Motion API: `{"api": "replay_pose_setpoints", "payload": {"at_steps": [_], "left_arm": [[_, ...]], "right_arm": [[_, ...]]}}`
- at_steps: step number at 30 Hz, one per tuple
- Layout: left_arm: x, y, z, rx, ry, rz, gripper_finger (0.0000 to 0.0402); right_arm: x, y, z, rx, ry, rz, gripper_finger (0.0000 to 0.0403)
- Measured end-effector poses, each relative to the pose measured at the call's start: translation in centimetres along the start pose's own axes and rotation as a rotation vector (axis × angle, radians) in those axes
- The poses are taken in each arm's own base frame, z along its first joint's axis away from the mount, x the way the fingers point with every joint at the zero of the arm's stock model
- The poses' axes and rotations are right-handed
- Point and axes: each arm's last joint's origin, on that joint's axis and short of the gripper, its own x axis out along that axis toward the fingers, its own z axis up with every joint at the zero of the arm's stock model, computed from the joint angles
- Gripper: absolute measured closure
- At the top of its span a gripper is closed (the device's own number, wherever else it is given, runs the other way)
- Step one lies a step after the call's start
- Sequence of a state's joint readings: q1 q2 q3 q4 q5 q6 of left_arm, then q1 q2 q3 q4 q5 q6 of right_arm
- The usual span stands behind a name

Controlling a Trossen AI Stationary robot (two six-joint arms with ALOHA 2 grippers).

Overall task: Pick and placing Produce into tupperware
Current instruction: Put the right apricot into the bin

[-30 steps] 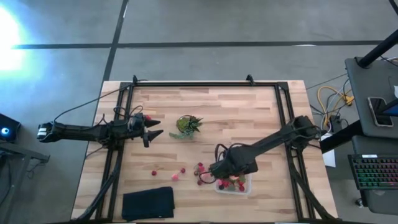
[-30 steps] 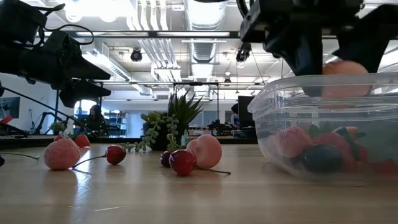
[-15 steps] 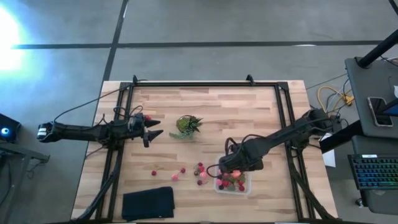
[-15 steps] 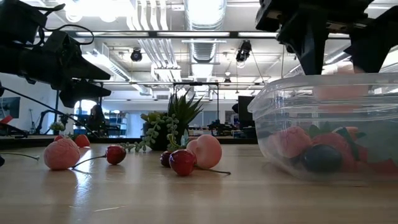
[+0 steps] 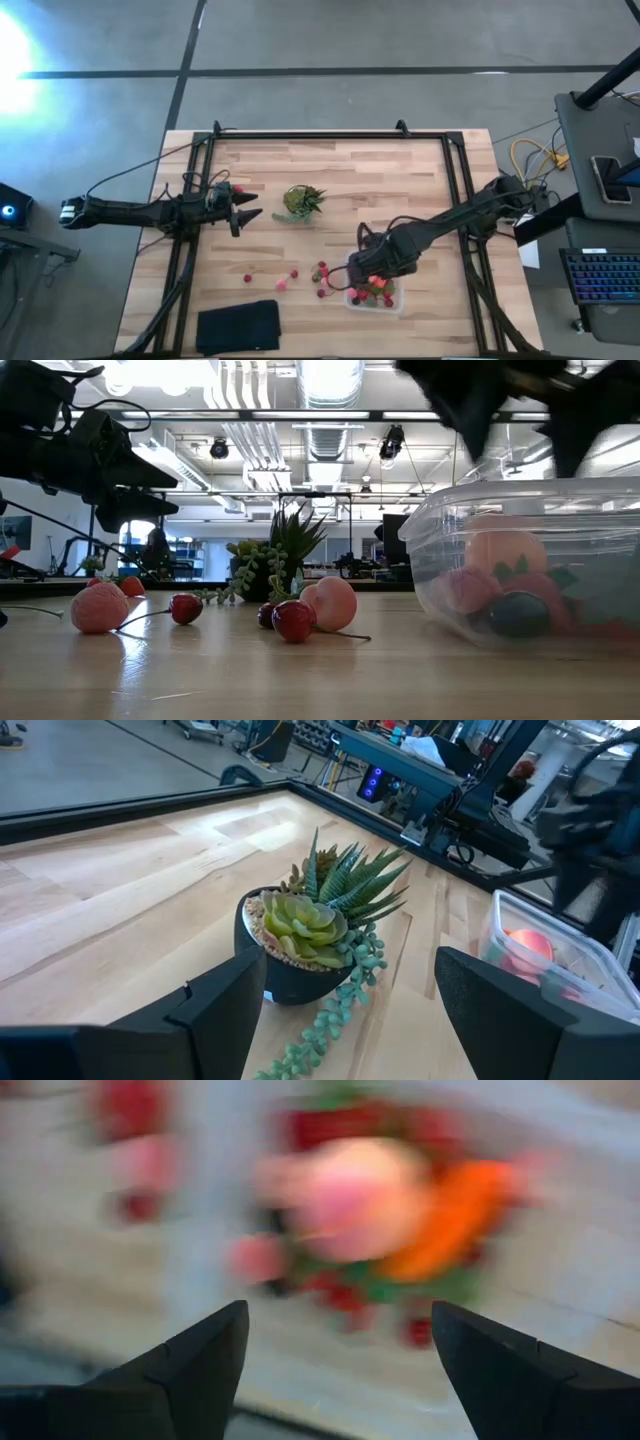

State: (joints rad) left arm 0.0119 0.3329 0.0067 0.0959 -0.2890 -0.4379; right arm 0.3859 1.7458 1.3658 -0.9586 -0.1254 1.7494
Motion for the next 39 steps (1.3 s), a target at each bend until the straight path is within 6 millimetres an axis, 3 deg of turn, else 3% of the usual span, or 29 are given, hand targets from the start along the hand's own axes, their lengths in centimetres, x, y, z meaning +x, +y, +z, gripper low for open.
{"api": "replay_pose_setpoints", "payload": {"at_steps": [4,12,16,19,22,25,29,34,39], "left_arm": [[0.0,0.0,0.0,0.0,-0.001,0.0,0.0125],[0.0,0.0,0.0,0.0,-0.001,0.0,0.0125],[0.0,0.0,0.0,0.0,0.0,0.0,0.0125],[0.0,0.0,0.0,0.0,0.0,0.0,0.0125],[0.0,0.0,0.0,0.0,-0.001,-0.001,0.0125],[0.0,0.0,0.0,0.0,-0.001,-0.001,0.0125],[0.0,0.0,0.0,0.0,0.0,0.0,0.0125],[0.0,0.0,0.0,-0.001,-0.001,0.0,0.0125],[0.0,0.0,0.0,0.0,-0.001,-0.001,0.0125]], "right_arm": [[-0.7,2.9,-0.5,-0.152,0.0,0.205,0.0099],[2.4,7.8,-0.4,-0.462,-0.033,0.184,0.0111],[2.7,9.7,-0.1,-0.558,-0.043,0.149,0.0167],[1.9,10.5,0.4,-0.603,-0.057,0.115,0.0219],[0.6,10.7,1.1,-0.631,-0.119,0.034,0.0241],[-0.8,10.9,1.9,-0.67,-0.183,0.006,0.0229],[-1.9,11.0,2.9,-0.678,-0.204,0.027,0.0177],[-0.8,10.6,3.4,-0.71,-0.157,-0.001,0.0111],[0.9,9.9,2.3,-0.874,-0.17,-0.079,0.0095]]}}
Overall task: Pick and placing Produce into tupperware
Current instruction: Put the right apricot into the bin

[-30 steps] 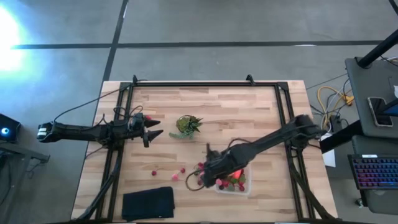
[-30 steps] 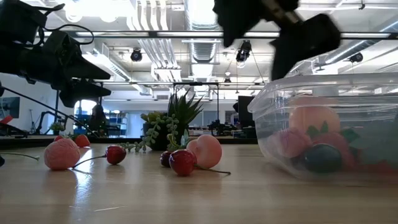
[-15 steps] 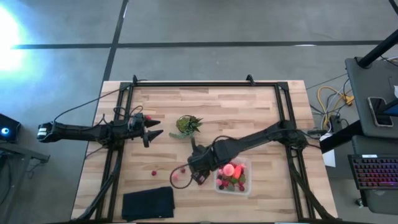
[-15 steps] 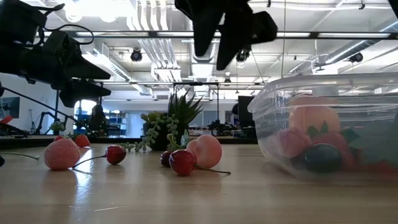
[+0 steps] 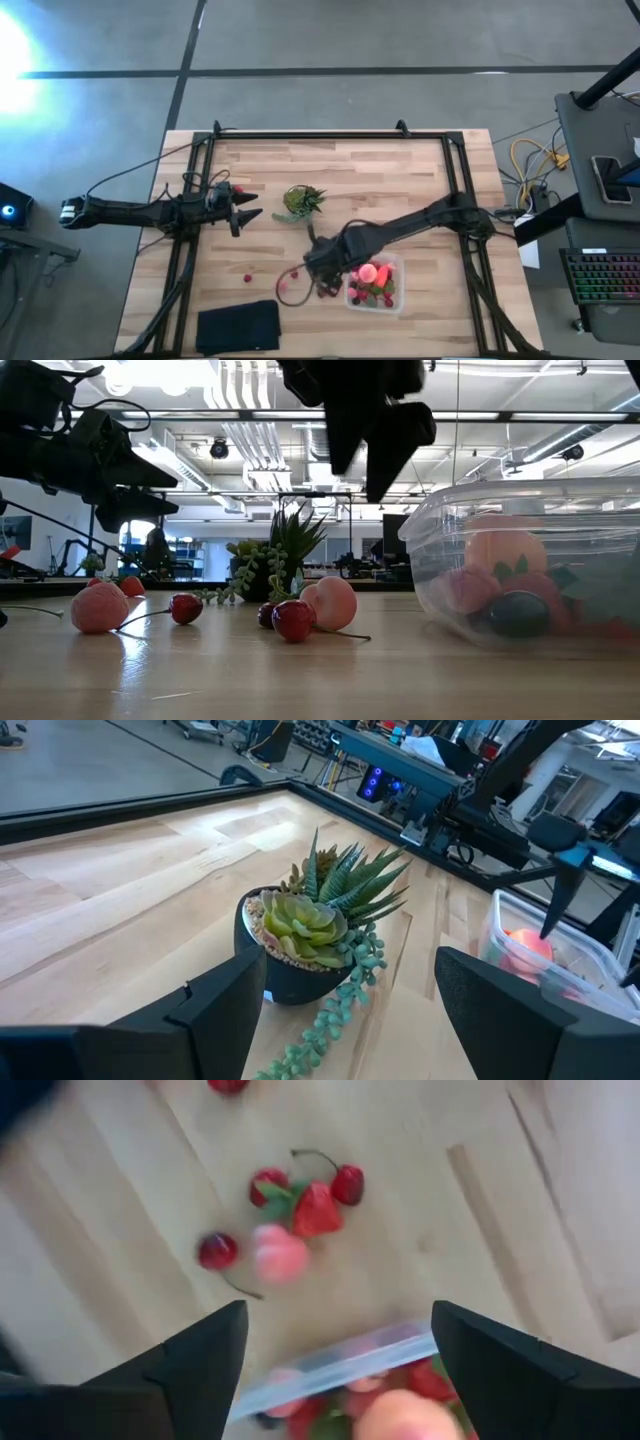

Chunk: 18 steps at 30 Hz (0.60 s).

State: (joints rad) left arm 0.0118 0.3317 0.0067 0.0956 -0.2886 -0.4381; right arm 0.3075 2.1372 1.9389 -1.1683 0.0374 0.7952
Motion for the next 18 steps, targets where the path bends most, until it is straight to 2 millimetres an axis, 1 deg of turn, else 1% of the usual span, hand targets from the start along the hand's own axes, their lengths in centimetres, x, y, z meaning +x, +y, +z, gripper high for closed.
{"api": "replay_pose_setpoints", "payload": {"at_steps": [5,11,14,18], "left_arm": [[0.0,0.0,0.0,0.0,0.0,0.0,0.0125],[0.0,0.0,0.0,0.001,0.001,0.001,0.0125],[0.0,0.0,0.0,0.001,0.001,0.001,0.0125],[0.0,0.0,0.0,0.0,0.0,0.001,0.0125]], "right_arm": [[1.3,0.6,-1.5,-0.196,-0.024,-0.084,0.0108],[3.0,1.4,-1.8,-0.393,-0.079,-0.019,0.0122],[3.8,1.4,-2.0,-0.427,-0.076,0.011,0.0124],[4.7,1.3,-2.3,-0.41,-0.055,0.045,0.0124]]}}
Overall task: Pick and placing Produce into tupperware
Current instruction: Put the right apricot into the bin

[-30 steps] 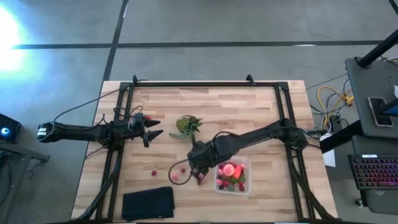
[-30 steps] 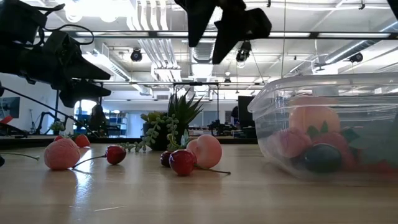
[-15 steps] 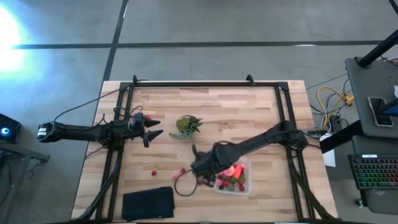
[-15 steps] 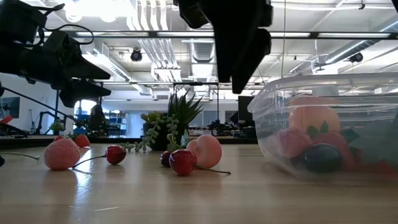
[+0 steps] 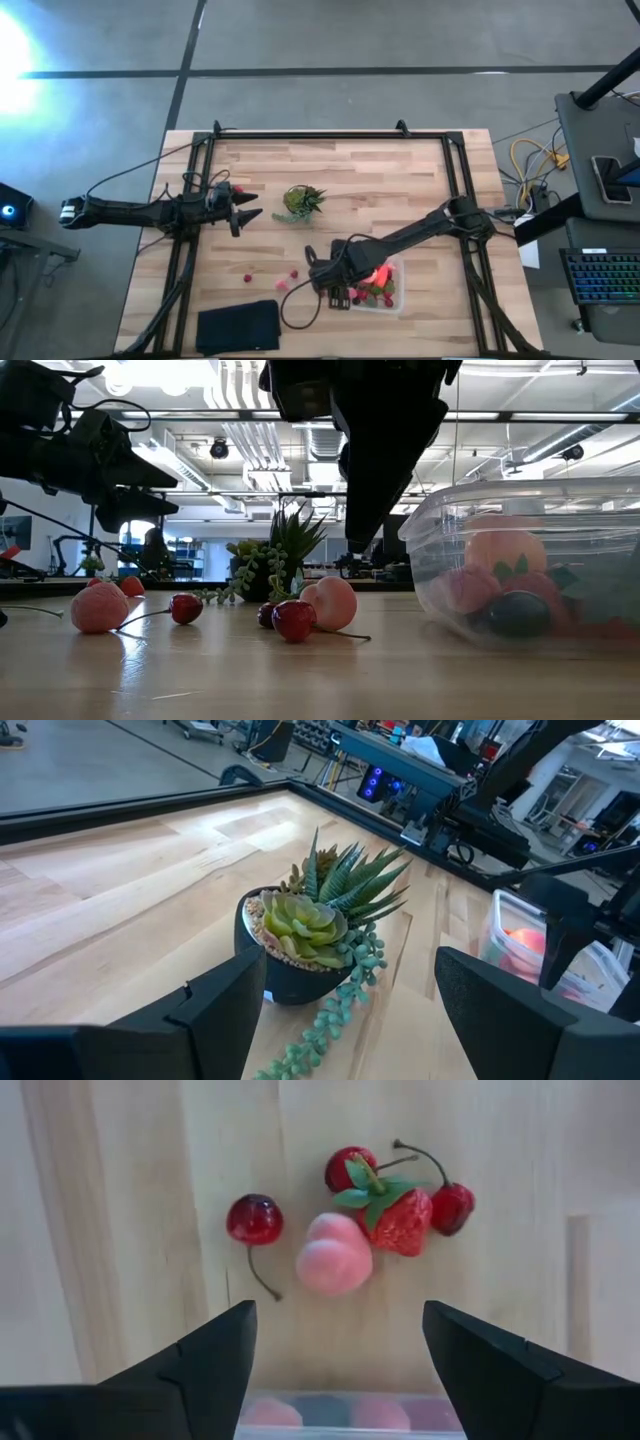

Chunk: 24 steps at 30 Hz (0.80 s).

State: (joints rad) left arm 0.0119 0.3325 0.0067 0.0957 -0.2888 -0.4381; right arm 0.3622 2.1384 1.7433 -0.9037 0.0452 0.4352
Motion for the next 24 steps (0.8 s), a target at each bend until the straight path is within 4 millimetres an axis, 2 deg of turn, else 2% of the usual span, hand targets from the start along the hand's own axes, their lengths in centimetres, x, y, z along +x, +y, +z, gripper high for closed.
{"api": "replay_pose_setpoints", "payload": {"at_steps": [16,24], "left_arm": [[0.0,0.0,0.0,0.001,0.001,0.0,0.0125],[0.0,0.0,0.0,0.0,0.0,0.0,0.0125]], "right_arm": [[1.6,0.2,-0.2,0.026,-0.049,0.051,0.0133],[3.0,-0.5,-1.0,0.03,-0.038,0.037,0.0132]]}}
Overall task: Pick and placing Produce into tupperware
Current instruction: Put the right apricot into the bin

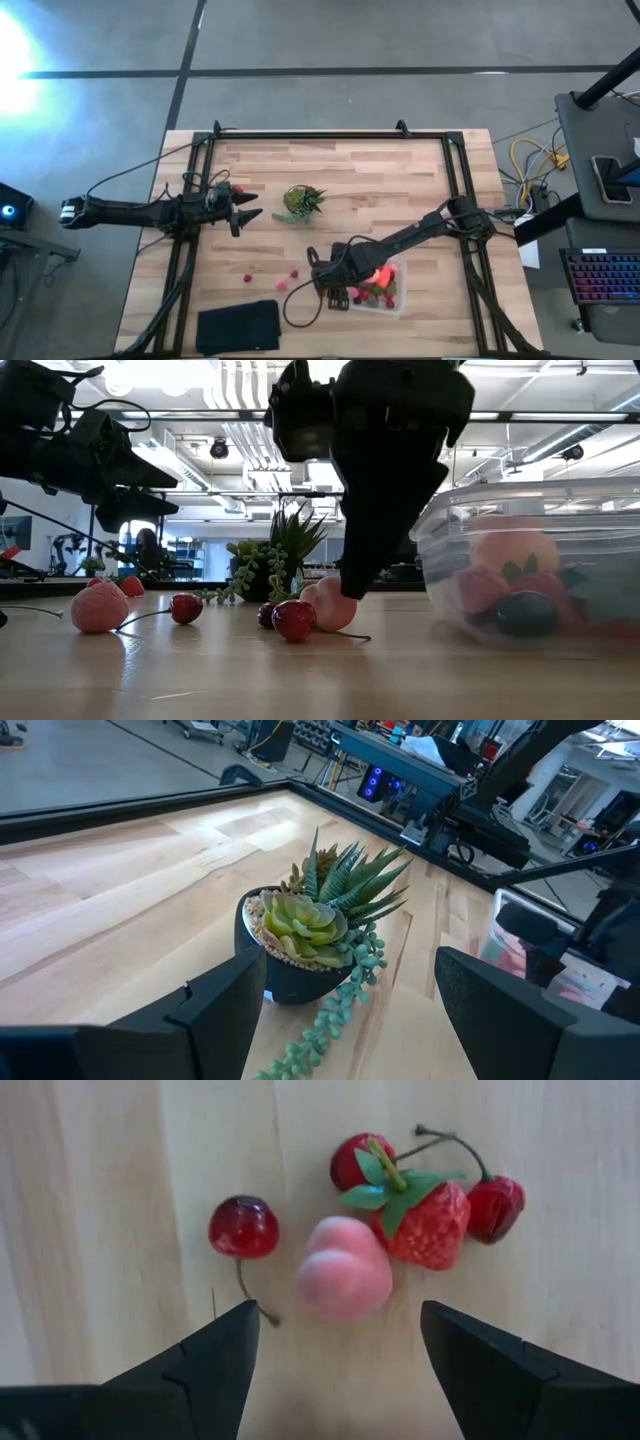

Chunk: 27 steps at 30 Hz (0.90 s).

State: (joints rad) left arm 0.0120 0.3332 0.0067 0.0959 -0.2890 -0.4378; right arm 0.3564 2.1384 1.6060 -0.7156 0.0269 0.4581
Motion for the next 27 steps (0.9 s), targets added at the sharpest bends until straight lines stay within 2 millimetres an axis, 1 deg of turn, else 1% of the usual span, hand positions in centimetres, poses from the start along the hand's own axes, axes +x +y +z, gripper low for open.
{"api": "replay_pose_setpoints", "payload": {"at_steps": [8,14,16,20,27], "left_arm": [[0.0,0.0,0.0,0.0,0.0,0.0,0.0125],[0.0,0.0,0.0,0.0,0.0,0.0,0.0125],[0.0,0.0,0.0,0.0,0.0,0.0,0.0125],[0.0,0.0,0.0,0.0,0.0,0.0,0.0125],[0.0,0.0,0.0,0.0,0.0,-0.001,0.0125]], "right_arm": [[0.2,-0.4,0.3,0.012,-0.023,0.007,0.0132],[0.2,-0.7,0.6,0.026,-0.03,0.015,0.0147],[0.5,-0.8,0.7,0.031,-0.034,0.017,0.0153],[2.0,-0.7,0.5,0.053,0.004,0.038,0.0164],[1.9,-0.5,1.0,0.104,-0.013,0.035,0.0168]]}}
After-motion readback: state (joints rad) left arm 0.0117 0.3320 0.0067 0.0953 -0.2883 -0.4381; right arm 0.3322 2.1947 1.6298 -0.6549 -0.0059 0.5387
